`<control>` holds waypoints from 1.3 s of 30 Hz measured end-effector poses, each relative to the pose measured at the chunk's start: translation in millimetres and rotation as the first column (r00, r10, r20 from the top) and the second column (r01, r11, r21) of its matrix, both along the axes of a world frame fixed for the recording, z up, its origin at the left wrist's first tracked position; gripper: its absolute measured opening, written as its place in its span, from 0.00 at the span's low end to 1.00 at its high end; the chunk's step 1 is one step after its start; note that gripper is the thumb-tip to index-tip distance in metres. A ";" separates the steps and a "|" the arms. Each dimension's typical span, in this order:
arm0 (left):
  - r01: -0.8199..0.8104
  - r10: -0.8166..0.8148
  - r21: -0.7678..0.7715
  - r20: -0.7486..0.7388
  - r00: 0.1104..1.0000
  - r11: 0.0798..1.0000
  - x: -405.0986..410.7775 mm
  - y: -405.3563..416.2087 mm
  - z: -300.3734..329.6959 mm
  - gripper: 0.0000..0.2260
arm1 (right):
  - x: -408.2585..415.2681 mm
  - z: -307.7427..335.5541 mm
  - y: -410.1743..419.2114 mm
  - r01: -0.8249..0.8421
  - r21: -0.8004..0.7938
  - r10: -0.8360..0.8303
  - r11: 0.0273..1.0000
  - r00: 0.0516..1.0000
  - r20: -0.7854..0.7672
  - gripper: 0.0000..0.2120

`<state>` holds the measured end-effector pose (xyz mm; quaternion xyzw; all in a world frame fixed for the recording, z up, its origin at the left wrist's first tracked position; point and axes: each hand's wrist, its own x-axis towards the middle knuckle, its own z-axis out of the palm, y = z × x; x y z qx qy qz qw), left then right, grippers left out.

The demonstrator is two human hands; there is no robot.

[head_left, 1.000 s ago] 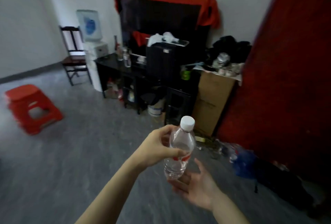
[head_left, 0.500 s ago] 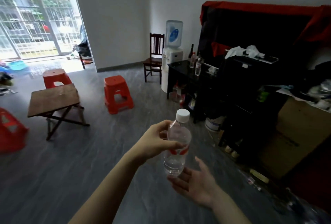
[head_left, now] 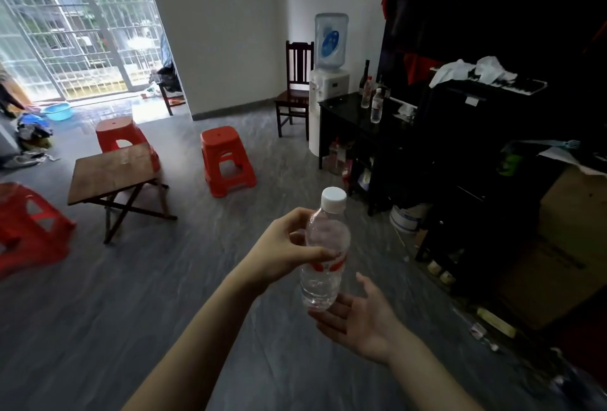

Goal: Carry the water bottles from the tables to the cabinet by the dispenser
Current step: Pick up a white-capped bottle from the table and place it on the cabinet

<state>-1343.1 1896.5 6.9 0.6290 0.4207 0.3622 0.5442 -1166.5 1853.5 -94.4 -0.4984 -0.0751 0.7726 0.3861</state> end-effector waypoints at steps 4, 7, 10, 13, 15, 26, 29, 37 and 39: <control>-0.035 0.035 -0.024 -0.013 0.999 0.999 -1.4 28.9 -3.4 0.23 | 1.1 -6.3 25.6 -0.034 -0.010 0.034 0.999 0.999 -0.020 0.33; -0.036 0.036 -0.033 -0.003 0.999 0.999 -6.9 60.8 -4.7 0.21 | -1.8 -5.3 59.1 -0.049 0.004 0.049 0.999 0.999 -0.019 0.33; -0.020 0.020 -0.032 0.000 1.000 0.999 -15.1 106.1 -6.6 0.21 | -8.8 -4.6 105.3 -0.049 -0.001 0.049 0.999 0.999 0.004 0.33; -0.003 0.003 -0.009 0.018 1.000 1.000 -23.6 160.0 -4.2 0.23 | -17.6 0.4 159.1 -0.045 0.008 0.044 0.999 0.999 0.030 0.33; -0.007 0.007 0.005 0.026 1.000 1.000 -28.8 197.9 1.1 0.22 | -23.0 6.0 198.3 -0.034 0.007 0.034 0.999 0.999 0.038 0.32; 0.031 -0.032 0.018 0.037 0.999 0.999 -20.7 383.9 16.6 0.21 | -17.5 22.2 375.5 -0.003 0.042 0.000 0.999 0.997 0.072 0.35; 0.041 -0.042 0.012 0.033 0.999 0.999 -7.2 437.2 10.4 0.21 | -3.0 18.2 427.8 0.013 0.035 -0.016 0.999 0.995 0.096 0.36; 0.049 -0.049 -0.004 0.015 0.999 0.999 48.7 595.3 1.4 0.22 | 53.5 8.1 584.3 0.025 0.018 -0.026 1.000 0.996 0.088 0.36; 0.049 -0.049 -0.021 0.012 0.999 0.999 65.3 637.6 4.6 0.22 | 69.9 7.3 627.5 0.006 0.009 -0.007 1.000 0.997 0.081 0.36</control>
